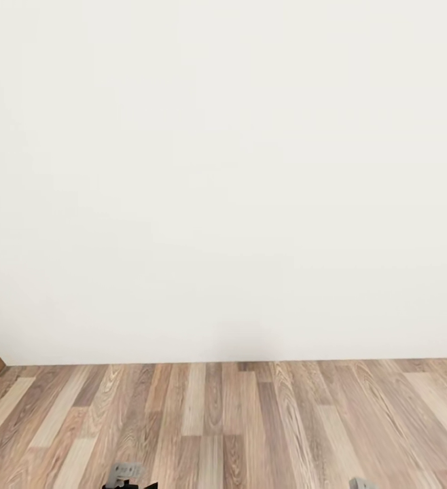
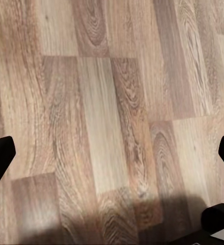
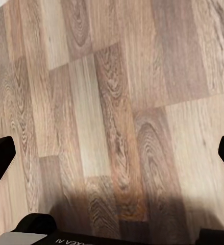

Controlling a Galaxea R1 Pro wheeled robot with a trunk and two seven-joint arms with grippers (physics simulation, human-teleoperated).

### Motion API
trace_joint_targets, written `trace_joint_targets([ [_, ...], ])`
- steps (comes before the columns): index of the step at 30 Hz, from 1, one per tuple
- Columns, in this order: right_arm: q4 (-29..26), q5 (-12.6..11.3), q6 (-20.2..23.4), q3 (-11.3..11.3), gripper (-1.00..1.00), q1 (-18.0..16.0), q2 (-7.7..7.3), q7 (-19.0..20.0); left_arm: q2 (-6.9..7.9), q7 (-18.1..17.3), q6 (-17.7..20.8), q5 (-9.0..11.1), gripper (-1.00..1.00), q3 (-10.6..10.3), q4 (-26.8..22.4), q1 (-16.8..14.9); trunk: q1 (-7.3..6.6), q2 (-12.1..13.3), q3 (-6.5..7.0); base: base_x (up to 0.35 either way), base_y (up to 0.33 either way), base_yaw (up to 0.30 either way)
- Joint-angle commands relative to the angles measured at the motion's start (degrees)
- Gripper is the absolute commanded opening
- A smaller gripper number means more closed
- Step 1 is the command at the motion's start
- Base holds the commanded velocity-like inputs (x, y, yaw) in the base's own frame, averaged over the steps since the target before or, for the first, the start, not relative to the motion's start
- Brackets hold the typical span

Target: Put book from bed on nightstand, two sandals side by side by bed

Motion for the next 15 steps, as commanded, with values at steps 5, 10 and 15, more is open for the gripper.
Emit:
trace_joint_targets([
  [5,-0.06,0.58,0.13,-0.50,1.00,-0.03,0.01,0.27,0.01,-0.35,0.01,0.13,1.00,0.33,0.12,-0.04,0.03,-0.02,-0.05,0.333,0.000,0.000],
  [10,-0.04,0.58,0.13,-0.49,1.00,-0.03,0.01,0.25,0.01,-0.32,0.01,0.13,1.00,0.33,0.13,-0.04,0.03,-0.02,-0.05,0.333,0.000,0.000],
  [15,-0.06,0.58,0.13,-0.50,1.00,-0.03,0.01,0.24,0.01,-0.33,0.01,0.13,1.00,0.33,0.13,-0.04,0.03,-0.02,-0.05,0.333,0.000,0.000],
])
